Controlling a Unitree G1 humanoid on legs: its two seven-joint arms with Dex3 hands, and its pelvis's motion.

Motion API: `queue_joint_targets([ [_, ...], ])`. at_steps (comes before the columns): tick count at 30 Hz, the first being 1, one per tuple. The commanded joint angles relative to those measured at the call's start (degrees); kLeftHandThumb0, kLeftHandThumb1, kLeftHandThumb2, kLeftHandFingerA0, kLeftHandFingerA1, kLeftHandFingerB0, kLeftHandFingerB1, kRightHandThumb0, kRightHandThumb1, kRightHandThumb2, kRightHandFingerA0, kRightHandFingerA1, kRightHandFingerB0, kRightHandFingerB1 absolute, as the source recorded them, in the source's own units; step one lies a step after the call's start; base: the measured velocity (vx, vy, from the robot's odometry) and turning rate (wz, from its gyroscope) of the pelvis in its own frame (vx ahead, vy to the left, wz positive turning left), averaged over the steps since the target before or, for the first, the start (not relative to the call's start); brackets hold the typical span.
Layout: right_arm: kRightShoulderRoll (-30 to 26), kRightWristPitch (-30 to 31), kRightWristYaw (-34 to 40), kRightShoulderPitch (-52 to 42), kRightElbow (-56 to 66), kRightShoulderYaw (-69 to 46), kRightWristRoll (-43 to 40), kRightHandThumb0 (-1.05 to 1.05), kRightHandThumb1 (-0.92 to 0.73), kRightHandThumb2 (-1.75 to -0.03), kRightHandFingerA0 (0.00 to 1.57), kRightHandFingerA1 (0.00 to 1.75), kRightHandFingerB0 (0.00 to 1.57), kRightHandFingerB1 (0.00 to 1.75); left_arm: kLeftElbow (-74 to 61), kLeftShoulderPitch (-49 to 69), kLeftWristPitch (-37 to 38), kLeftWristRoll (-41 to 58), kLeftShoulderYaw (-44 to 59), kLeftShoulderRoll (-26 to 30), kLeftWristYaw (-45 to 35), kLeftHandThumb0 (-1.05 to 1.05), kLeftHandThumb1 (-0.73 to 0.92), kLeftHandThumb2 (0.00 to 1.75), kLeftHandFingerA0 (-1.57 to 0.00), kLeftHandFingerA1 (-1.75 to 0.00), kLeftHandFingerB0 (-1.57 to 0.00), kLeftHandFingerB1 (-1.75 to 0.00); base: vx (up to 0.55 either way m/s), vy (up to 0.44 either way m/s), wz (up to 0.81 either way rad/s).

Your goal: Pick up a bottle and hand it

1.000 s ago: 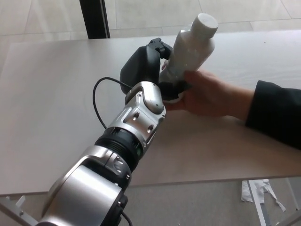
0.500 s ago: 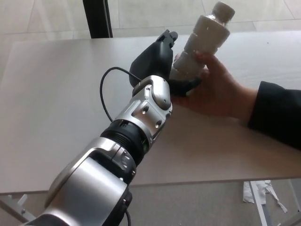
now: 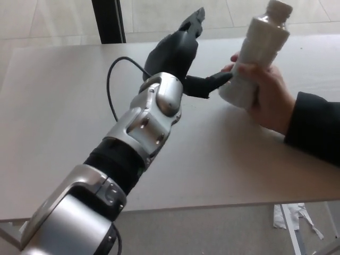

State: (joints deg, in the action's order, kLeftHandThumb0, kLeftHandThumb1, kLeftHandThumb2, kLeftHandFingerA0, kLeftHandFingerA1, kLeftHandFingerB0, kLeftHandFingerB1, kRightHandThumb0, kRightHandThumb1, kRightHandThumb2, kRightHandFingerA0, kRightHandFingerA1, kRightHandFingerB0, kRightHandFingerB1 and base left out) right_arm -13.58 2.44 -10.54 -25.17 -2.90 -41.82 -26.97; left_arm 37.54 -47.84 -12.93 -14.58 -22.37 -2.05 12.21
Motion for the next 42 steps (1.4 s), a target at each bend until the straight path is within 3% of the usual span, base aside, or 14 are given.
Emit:
queue_joint_targets([
  [1,-2.42,0.92,-0.29,-1.37,-2.60,-2.91,-0.96,-0.67,-0.61,-0.58,0.51,0.76,0.34,0.60,-49.59,30.16,-3.51,24.08,33.26,31.80,-32.92,-0.80,0.51,0.91,-0.19,-0.58,-0.04,-0.35,0.00,0.000,0.00],
  [4,-3.09,0.51,-1.01,-1.44,-4.02,-3.70,-1.38,-0.68,-0.60,-0.59,0.50,0.76,0.34,0.59,-49.61,34.30,-2.84,26.40,42.38,35.45,-34.76,-0.75,0.66,0.61,-0.24,-0.54,-0.09,-0.26,0.00,0.000,0.00],
  [10,-4.57,0.14,-1.19,-0.41,-6.04,-4.72,-1.79,-0.68,-0.61,-0.59,0.51,0.76,0.35,0.60,-48.97,50.12,-1.96,28.36,69.77,39.39,-36.74,-0.81,0.54,0.93,-0.27,-0.58,-0.10,-0.44,0.00,0.000,0.00],
  [11,-4.68,-0.20,-1.62,-0.90,-6.20,-4.95,-1.81,-0.68,-0.61,-0.60,0.45,0.75,0.34,0.60,-46.43,52.41,-1.94,29.65,75.12,39.28,-35.93,-0.86,0.63,0.59,-0.45,-0.57,-0.27,-0.40,0.00,0.000,0.00],
  [12,-4.74,-0.12,-1.57,-1.26,-6.03,-5.00,-1.65,-0.68,-0.44,-0.92,0.45,0.73,0.32,0.63,-44.24,54.67,-2.33,30.23,79.85,39.45,-35.18,-0.92,0.54,0.93,-0.45,-0.64,-0.26,-0.51,0.00,0.000,0.00],
  [13,-4.98,-1.13,-1.27,-1.09,-6.83,-4.71,-0.54,-0.69,-0.45,-0.92,0.44,0.73,0.32,0.63,-42.11,56.49,-1.52,31.16,83.13,39.62,-34.69,-0.86,0.65,0.60,-0.50,-0.63,-0.28,-0.44,0.00,0.000,0.00],
  [14,-5.09,-1.52,-1.25,-1.01,-7.27,-4.59,-0.15,-0.70,-0.61,-0.58,0.43,0.74,0.33,0.59,-40.74,57.73,-1.31,32.14,85.33,39.71,-34.38,-0.89,0.49,0.91,-0.55,-0.68,-0.23,-0.51,0.00,0.000,0.00],
  [15,-5.17,-1.75,-1.42,-0.94,-7.81,-4.55,-0.06,-0.71,-0.46,-0.93,0.42,0.72,0.30,0.62,-38.79,59.30,-0.97,33.15,87.73,39.96,-34.29,-0.90,0.53,0.74,-0.57,-0.67,-0.22,-0.49,0.00,0.000,0.00],
  [18,-5.23,-2.62,-2.26,-0.50,-9.30,-4.87,-0.68,-0.69,-0.60,-0.60,0.47,0.77,0.35,0.60,-31.05,65.06,1.82,35.33,93.26,40.77,-34.71,-0.83,0.70,0.61,-0.52,-0.68,-0.18,-0.46,0.00,0.000,0.00],
  [21,-4.70,-1.87,-2.14,-1.26,-7.61,-5.03,-1.25,-0.67,-0.45,-0.92,0.45,0.73,0.31,0.62,-27.31,68.05,4.28,36.16,93.75,40.27,-34.24,-0.79,0.71,0.61,-0.52,-0.70,-0.21,-0.46,0.00,0.000,0.00],
  [22,-4.62,-1.71,-2.59,-1.00,-8.23,-5.06,-1.81,-0.69,-0.60,-0.59,0.49,0.75,0.35,0.60,-25.23,69.49,5.42,35.91,93.61,39.93,-33.72,-0.89,0.61,0.98,-0.48,-0.76,-0.16,-0.53,0.00,0.000,0.00],
  [26,-4.37,-0.38,-1.73,-0.96,-7.51,-5.18,-2.29,-0.70,-0.59,-0.59,0.47,0.76,0.36,0.61,-11.88,69.38,10.50,33.91,88.47,41.08,-31.48,-0.93,0.62,0.98,-0.49,-0.74,-0.18,-0.50,0.00,0.000,0.00],
  [27,-4.36,-0.63,-1.79,-1.04,-7.42,-5.15,-2.16,-0.69,-0.60,-0.59,0.47,0.77,0.36,0.61,-10.43,69.73,11.79,33.16,86.55,40.84,-32.16,-0.85,0.69,0.61,-0.42,-0.73,-0.24,-0.40,0.00,0.000,0.00],
  [42,-4.03,-2.69,-2.14,-0.62,-9.72,-3.87,0.49,-0.70,-0.62,-0.58,0.59,0.80,0.33,0.61,-25.81,71.96,8.43,27.16,60.98,20.07,-31.24,-0.84,0.61,0.58,-0.56,-0.68,-0.31,-0.45,0.00,0.000,0.00],
])
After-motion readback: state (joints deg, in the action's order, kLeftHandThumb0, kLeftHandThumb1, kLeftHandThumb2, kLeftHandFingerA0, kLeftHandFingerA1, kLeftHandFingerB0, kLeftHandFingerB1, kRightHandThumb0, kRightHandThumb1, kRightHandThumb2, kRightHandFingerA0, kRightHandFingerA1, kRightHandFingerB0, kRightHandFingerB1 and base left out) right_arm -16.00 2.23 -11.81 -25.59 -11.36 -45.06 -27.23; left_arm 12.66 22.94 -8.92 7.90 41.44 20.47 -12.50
